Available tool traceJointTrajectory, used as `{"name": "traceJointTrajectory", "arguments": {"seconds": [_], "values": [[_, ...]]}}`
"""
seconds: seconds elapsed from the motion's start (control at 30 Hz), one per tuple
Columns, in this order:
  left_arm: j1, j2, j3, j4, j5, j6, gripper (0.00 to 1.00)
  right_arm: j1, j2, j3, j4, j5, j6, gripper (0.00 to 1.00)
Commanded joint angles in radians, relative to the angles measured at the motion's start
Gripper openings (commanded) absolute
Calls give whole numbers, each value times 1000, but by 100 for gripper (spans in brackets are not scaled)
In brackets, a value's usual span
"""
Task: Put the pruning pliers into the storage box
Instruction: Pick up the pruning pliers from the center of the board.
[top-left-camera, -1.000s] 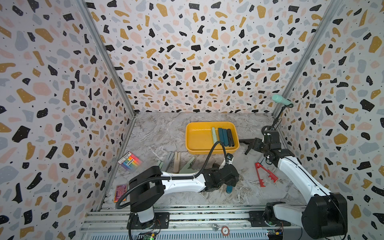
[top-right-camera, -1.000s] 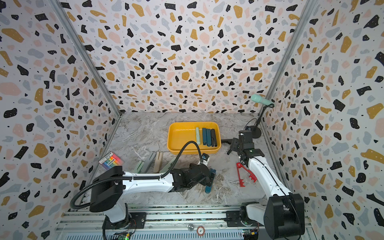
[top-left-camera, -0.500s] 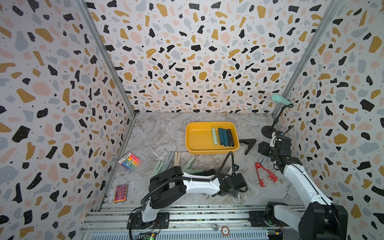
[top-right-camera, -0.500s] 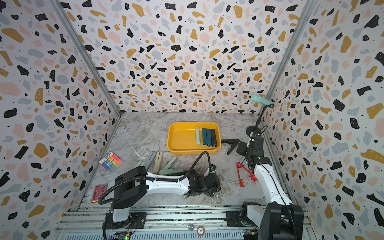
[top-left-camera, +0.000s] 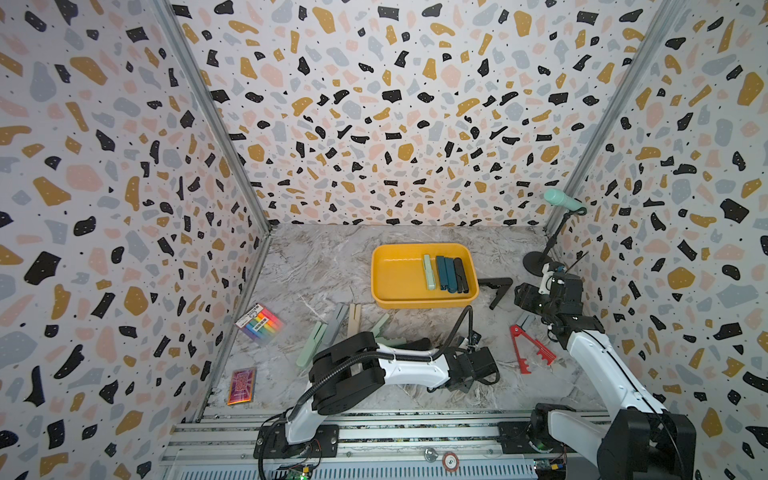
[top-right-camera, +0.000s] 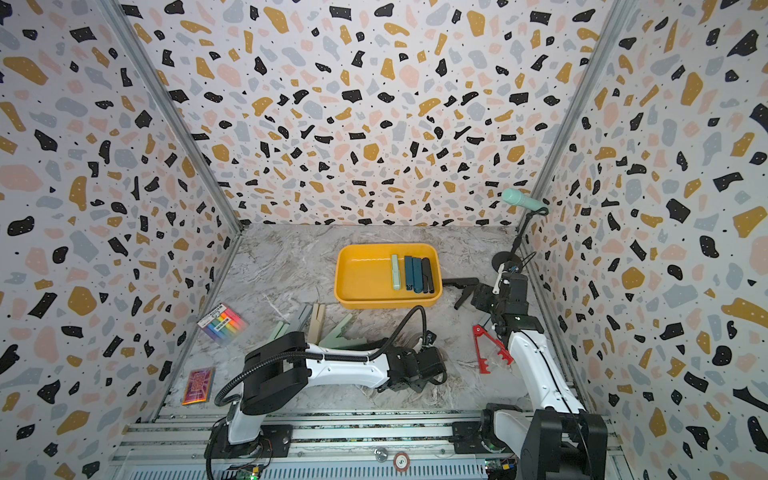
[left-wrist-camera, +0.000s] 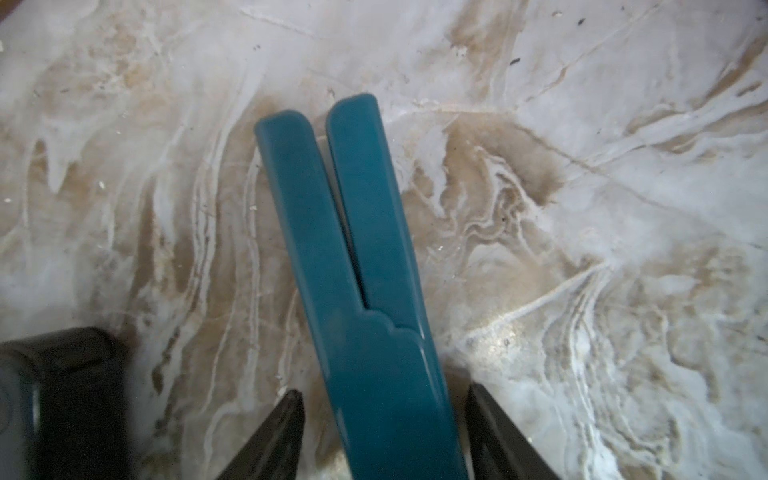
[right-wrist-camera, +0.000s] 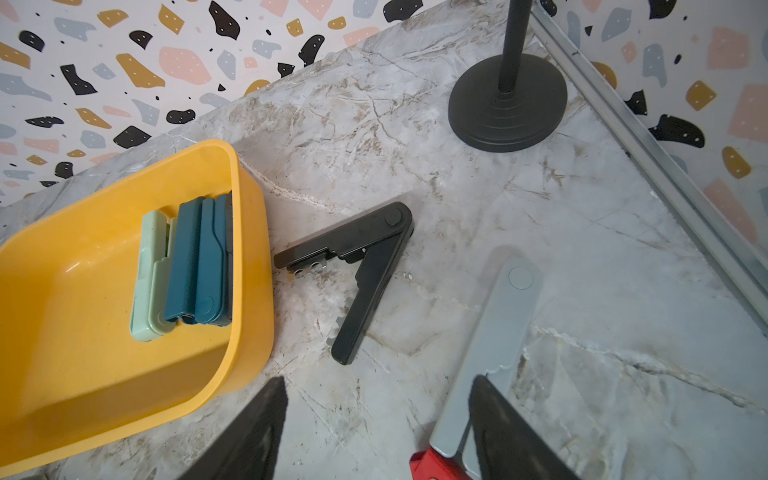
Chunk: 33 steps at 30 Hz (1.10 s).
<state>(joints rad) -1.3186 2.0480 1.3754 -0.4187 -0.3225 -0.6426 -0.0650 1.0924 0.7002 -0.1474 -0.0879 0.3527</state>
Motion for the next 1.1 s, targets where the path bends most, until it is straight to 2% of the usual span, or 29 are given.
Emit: {"name": "traceJointTrajectory", "arguments": {"seconds": [0.0,0.33,0.47,0.67,0.87,0.97,1.07], "values": [[5,11,22,-20,-3,25,53,-5,-20,-5,12,-3,-6,71],[45,-71,-32,38,-4,41,26,-7,-22,-5,7,12,-8,71],[46,-116,-29,38,-40,37,24,-7,-22,-5,5,13,-7,71],[73,-219,32,-41,-181,88,23,-7,-22,-8,14,0,2,71],[214,-352,33,-63,-284,172,23,20,-6,-13,35,-43,11,71],[290,-374,29,-28,-271,223,24,70,11,-9,47,-24,12,71],[374,-339,53,-17,-233,264,24,116,45,9,57,-11,18,71]]}}
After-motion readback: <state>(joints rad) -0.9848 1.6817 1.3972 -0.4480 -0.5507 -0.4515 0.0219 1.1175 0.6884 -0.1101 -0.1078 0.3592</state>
